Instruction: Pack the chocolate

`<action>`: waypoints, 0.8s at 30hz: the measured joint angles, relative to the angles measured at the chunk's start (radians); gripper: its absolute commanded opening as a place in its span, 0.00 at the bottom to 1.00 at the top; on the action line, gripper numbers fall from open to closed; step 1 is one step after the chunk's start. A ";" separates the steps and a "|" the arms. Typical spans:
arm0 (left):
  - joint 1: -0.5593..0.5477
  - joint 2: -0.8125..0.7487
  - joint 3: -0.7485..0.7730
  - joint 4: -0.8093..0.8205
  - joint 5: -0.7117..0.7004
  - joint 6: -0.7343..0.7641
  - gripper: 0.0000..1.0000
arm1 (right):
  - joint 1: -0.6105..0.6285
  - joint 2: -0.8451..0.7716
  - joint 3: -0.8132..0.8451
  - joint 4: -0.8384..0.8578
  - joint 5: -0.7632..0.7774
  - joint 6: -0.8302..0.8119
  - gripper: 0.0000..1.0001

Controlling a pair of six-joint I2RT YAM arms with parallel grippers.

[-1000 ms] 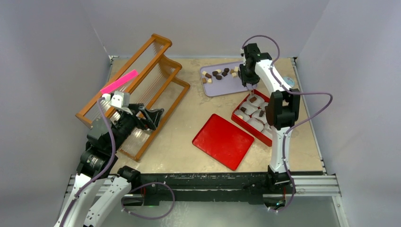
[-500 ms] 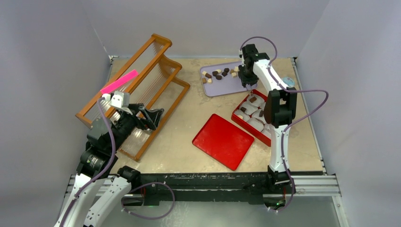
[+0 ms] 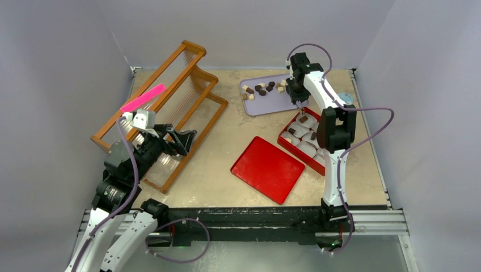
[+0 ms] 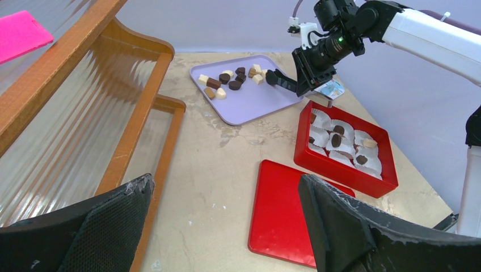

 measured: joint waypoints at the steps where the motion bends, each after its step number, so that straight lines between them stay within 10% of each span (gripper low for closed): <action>1: 0.000 0.000 0.000 0.000 0.000 0.000 0.98 | 0.000 0.000 0.000 0.000 0.000 0.000 0.29; 24: 0.000 0.000 0.000 0.000 0.000 0.000 0.98 | 0.035 -0.215 -0.149 0.016 -0.005 0.011 0.37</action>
